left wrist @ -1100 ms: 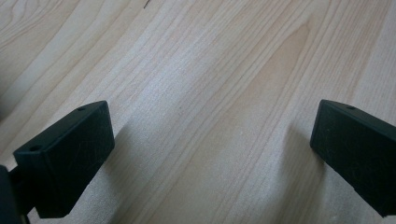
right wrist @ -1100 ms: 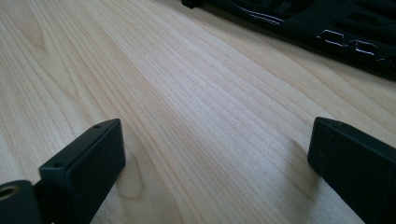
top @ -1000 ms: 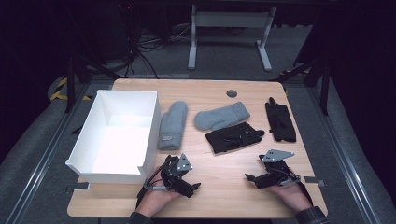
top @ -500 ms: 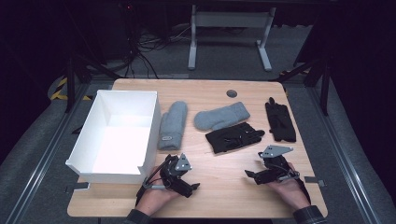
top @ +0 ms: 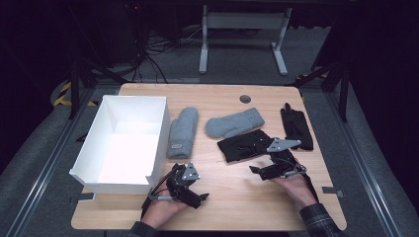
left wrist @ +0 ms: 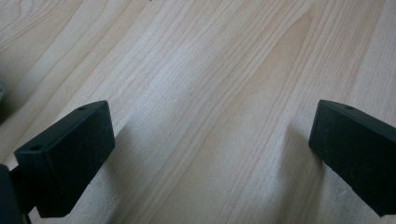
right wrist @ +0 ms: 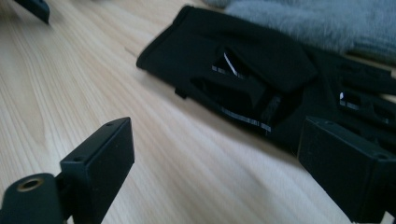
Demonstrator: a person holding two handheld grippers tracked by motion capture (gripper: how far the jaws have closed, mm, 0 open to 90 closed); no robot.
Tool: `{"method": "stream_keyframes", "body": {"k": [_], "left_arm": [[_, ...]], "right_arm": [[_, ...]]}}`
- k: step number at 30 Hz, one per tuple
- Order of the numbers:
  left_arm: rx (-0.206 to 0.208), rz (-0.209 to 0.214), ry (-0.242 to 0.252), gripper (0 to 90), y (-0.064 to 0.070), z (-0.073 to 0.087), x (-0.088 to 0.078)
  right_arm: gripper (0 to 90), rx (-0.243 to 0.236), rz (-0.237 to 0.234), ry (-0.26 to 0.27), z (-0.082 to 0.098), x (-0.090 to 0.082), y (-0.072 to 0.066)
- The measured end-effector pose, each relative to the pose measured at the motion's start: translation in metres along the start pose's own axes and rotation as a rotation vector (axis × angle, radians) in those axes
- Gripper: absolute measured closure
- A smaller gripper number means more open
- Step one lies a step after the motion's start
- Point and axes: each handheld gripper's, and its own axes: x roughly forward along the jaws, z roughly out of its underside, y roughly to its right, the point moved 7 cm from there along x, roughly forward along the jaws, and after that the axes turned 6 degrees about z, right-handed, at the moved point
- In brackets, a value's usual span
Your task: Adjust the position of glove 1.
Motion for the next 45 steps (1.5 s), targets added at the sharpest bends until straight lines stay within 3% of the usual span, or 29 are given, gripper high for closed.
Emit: {"method": "stream_keyframes", "body": {"k": [10, 21, 39, 45], "left_arm": [[0.005, 0.000, -0.002, 0.7, 0.001, 0.001, -0.001], [0.000, 0.003, 0.000, 0.7, 0.001, 0.001, -0.001], [-0.012, -0.003, -0.004, 1.1, -0.001, -0.001, 0.001], [-0.011, -0.004, 0.002, 1.4, -0.001, -0.001, 0.001]], "right_arm": [[13.1, -0.009, -0.016, 0.018, -0.034, 0.019, 0.005], [14.9, 0.028, -0.008, 0.026, -0.059, 0.044, 0.021], [22.2, 0.075, 0.049, 0.019, -0.075, 0.093, 0.060], [31.4, 0.072, 0.077, 0.023, -0.076, 0.101, 0.066]]}}
